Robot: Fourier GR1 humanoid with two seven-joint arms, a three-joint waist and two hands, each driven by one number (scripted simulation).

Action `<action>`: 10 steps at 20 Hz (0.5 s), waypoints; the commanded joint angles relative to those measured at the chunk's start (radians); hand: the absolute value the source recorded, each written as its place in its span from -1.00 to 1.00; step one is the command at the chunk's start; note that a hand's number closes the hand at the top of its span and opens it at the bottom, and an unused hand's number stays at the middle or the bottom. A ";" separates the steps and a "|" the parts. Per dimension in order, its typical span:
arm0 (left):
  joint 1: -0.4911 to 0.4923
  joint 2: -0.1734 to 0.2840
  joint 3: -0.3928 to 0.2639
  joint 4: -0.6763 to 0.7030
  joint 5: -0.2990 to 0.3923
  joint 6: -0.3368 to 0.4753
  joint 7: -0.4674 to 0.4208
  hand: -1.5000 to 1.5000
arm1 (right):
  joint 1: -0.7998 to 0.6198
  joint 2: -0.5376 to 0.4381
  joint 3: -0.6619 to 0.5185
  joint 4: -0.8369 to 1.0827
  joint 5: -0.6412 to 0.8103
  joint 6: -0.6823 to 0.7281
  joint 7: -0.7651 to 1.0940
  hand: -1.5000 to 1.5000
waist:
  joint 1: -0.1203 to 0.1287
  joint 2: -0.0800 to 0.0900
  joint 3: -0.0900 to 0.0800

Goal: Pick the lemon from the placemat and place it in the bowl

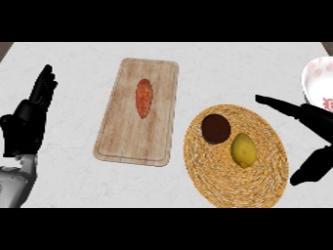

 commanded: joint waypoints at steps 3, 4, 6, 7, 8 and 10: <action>-0.041 0.003 0.036 0.029 -0.007 -0.032 0.034 0.00 | 0.057 0.038 0.101 -0.034 0.145 0.012 0.083 -1.00 | -0.007 0.000 0.000; -0.040 -0.034 -0.016 -0.055 -0.054 0.020 0.098 0.00 | -0.004 0.094 0.122 -0.009 0.168 -0.005 0.165 -1.00 | 0.002 -0.001 0.001; 0.027 -0.059 -0.007 0.007 -0.054 -0.006 -0.017 0.00 | -0.033 0.139 0.115 0.016 0.174 0.020 0.214 -1.00 | 0.002 0.001 0.000; -0.056 -0.047 0.037 0.039 -0.045 -0.035 0.045 0.00 | 0.022 0.121 0.088 0.013 0.209 0.016 0.145 -1.00 | -0.005 0.000 0.000; -0.001 -0.063 0.025 0.010 -0.063 -0.017 0.012 0.00 | -0.037 0.103 0.061 0.103 0.215 0.056 0.101 -1.00 | 0.001 0.001 0.001; -0.002 -0.040 0.080 0.062 -0.038 -0.083 -0.054 0.00 | -0.037 0.170 0.071 0.106 0.254 0.042 0.114 -1.00 | -0.001 0.001 0.000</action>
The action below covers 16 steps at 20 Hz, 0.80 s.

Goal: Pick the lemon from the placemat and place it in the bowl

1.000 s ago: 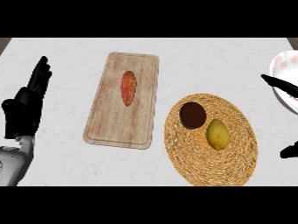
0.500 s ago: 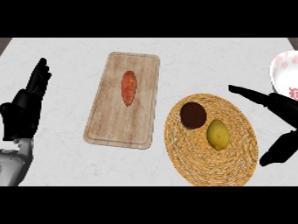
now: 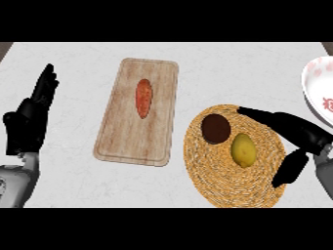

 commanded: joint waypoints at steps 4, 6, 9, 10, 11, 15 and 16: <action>0.048 -0.014 0.051 -0.045 -0.017 -0.068 -0.003 0.00 | 0.006 0.131 0.000 0.061 0.146 -0.034 -0.003 -1.00 | 0.001 -0.001 0.000; 0.032 -0.052 0.042 -0.053 -0.051 -0.038 0.015 0.00 | -0.009 0.163 -0.009 0.081 0.147 -0.002 0.004 -1.00 | 0.000 -0.001 0.000; 0.015 -0.054 0.058 -0.051 -0.065 -0.062 0.038 0.00 | 0.016 0.179 0.001 0.148 0.223 -0.040 -0.085 -1.00 | 0.000 0.000 0.000; -0.013 -0.066 0.082 0.017 -0.057 -0.066 -0.003 0.00 | -0.011 0.167 -0.020 0.225 0.240 -0.052 -0.168 -1.00 | 0.000 0.001 0.000; 0.058 -0.043 0.089 -0.065 -0.052 -0.098 0.006 0.00 | -0.032 0.176 -0.034 0.228 0.242 -0.019 -0.140 -1.00 | 0.002 0.000 0.000; 0.036 -0.090 0.086 -0.043 -0.094 -0.085 0.012 0.00 | -0.022 0.190 -0.052 0.272 0.302 -0.043 -0.201 -1.00 | 0.000 0.000 0.000; -0.023 -0.092 0.077 -0.010 -0.090 -0.074 0.011 0.00 | -0.027 0.197 0.024 0.309 0.356 -0.098 -0.245 1.00 | 0.001 0.001 0.000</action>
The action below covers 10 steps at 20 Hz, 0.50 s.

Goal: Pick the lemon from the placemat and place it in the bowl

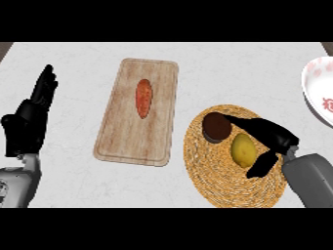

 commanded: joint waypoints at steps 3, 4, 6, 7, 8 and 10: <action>0.038 -0.001 0.000 -0.086 -0.010 -0.032 0.050 0.00 | -0.020 0.004 0.033 0.128 0.136 -0.129 -0.187 1.00 | 0.007 0.002 0.002; 0.036 -0.051 -0.022 -0.074 -0.062 0.010 0.054 0.00 | -0.031 0.016 -0.003 0.046 0.117 -0.054 -0.122 1.00 | 0.000 0.001 0.001; 0.017 -0.010 0.061 -0.018 -0.011 -0.050 0.001 0.00 | 0.008 0.035 -0.012 0.034 0.140 -0.083 -0.139 1.00 | -0.002 0.001 0.001; 0.029 -0.025 0.024 -0.059 -0.047 -0.029 0.046 0.00 | 0.065 0.052 0.028 -0.042 0.148 -0.067 -0.086 1.00 | -0.003 0.000 0.001; 0.009 -0.013 0.066 0.015 0.003 -0.067 -0.020 0.00 | -0.011 0.072 0.012 0.125 0.175 -0.137 -0.179 1.00 | 0.001 0.002 0.001; 0.017 -0.015 0.063 -0.024 -0.020 -0.075 0.015 0.00 | -0.006 0.065 -0.029 0.036 0.147 -0.068 -0.150 1.00 | -0.001 0.001 0.001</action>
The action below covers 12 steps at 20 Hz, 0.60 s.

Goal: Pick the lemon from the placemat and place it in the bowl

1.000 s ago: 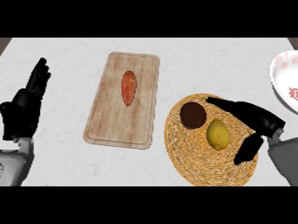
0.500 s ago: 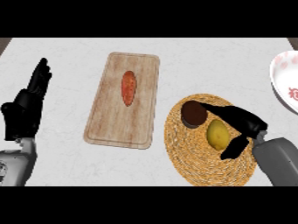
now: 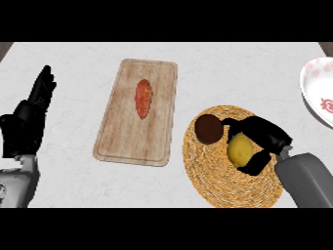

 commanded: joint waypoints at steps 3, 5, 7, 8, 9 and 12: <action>-0.042 -0.025 0.020 0.001 -0.023 -0.005 0.035 0.00 | 0.008 0.049 -0.016 0.035 0.037 -0.023 -0.076 1.00 | 0.001 0.007 0.005; 0.041 -0.034 -0.013 -0.121 -0.046 0.005 0.077 0.00 | 0.095 -0.005 -0.029 -0.131 0.009 0.026 -0.064 1.00 | -0.002 0.004 0.005; 0.018 -0.042 0.000 0.007 -0.063 0.016 -0.028 0.00 | 0.134 0.107 0.042 -0.238 0.066 -0.010 0.120 1.00 | -0.010 0.004 0.005; 0.037 -0.003 0.045 -0.020 -0.008 -0.030 -0.013 0.00 | 0.217 0.082 0.067 -0.321 0.078 0.007 0.144 1.00 | -0.013 0.002 0.004; 0.035 -0.035 -0.001 -0.053 -0.041 -0.002 0.034 0.00 | 0.251 0.149 0.122 -0.366 0.112 -0.015 0.230 1.00 | -0.018 0.000 0.004; -0.019 -0.015 0.026 0.003 -0.051 0.005 0.023 0.00 | 0.382 0.208 0.271 -0.512 0.230 -0.067 0.363 1.00 | -0.033 -0.002 0.004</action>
